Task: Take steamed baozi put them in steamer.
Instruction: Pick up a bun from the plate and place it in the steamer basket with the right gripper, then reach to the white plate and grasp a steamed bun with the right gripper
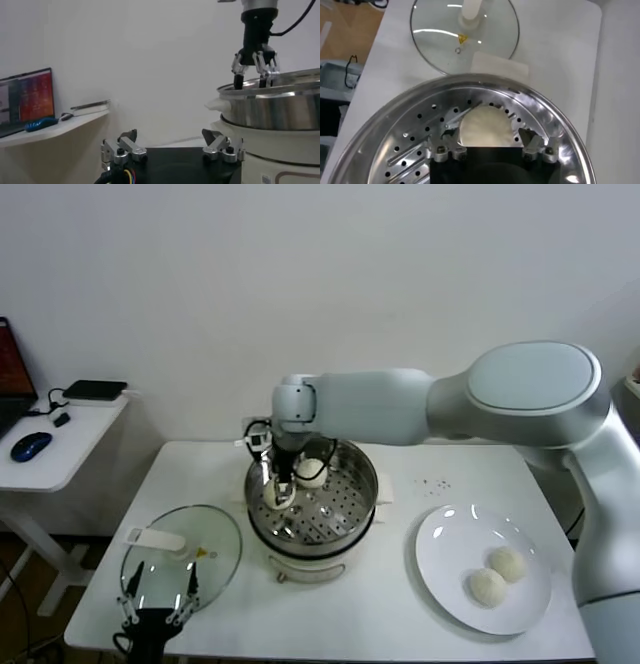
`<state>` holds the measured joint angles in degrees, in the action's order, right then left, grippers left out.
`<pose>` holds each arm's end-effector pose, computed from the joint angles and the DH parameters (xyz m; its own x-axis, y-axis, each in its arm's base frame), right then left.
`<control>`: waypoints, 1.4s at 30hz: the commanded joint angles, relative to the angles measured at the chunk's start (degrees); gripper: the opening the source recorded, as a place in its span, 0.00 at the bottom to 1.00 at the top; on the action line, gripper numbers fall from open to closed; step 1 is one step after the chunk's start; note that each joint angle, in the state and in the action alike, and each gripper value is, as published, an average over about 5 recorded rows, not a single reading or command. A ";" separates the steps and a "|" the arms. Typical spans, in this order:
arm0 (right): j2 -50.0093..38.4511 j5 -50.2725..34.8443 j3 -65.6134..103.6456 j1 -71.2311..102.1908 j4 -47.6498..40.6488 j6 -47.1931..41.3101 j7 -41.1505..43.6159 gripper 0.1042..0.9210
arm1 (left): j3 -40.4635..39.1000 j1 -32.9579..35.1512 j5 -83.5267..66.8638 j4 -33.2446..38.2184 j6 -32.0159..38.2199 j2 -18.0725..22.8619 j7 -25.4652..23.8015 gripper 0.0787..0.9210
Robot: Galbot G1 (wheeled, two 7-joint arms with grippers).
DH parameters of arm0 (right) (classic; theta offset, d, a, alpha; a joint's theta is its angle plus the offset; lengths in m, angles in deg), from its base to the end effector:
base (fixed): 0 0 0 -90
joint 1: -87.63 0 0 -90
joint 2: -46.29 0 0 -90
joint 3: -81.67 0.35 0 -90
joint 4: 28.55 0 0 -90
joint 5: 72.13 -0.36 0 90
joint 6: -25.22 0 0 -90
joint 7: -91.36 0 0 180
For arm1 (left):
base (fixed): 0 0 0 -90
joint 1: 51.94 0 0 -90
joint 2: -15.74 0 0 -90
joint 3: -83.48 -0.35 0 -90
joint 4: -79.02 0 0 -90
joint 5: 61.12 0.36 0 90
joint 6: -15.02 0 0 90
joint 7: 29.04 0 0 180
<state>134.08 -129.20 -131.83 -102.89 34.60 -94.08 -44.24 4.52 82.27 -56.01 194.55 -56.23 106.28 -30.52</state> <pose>0.5461 0.2479 -0.0789 -0.1142 -0.2439 0.9631 -0.9714 -0.1759 -0.1597 0.0923 0.0604 -0.3624 -0.9959 -0.0906 0.0008 -0.0884 0.9736 0.2104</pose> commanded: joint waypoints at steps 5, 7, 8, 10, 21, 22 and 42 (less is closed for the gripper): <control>-13.58 -1.86 -9.54 -19.51 12.07 7.37 11.14 0.88 | 0.28 1.07 0.08 1.49 -0.43 -0.13 -0.06 0.88; -17.49 -1.36 -12.89 -24.20 15.83 9.53 13.41 0.88 | 0.19 1.21 0.08 1.71 -0.48 -0.11 -0.09 0.88; -19.42 -1.06 -14.69 -26.35 17.68 10.46 14.18 0.88 | 0.13 1.25 0.12 1.77 -0.52 -0.11 -0.11 0.88; -23.10 -0.60 -18.54 -30.01 21.59 11.54 14.86 0.88 | 0.02 1.31 0.23 1.83 -0.56 -0.10 -0.13 0.88; -41.86 12.52 -37.87 -35.02 37.63 13.15 8.59 0.88 | -0.04 1.51 0.59 1.38 -0.05 0.31 0.11 0.88; -43.58 14.17 -39.12 -34.81 38.42 12.80 7.12 0.88 | -0.01 1.52 0.58 1.27 0.01 0.37 0.17 0.88; -61.05 27.51 -21.89 -0.30 34.36 7.56 -5.93 0.88 | 0.20 1.42 1.45 -0.01 0.18 1.21 0.74 0.88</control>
<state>80.97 -107.32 -161.71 -118.66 69.72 -85.33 -45.91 4.60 83.67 -54.67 194.75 -56.12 107.37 -29.87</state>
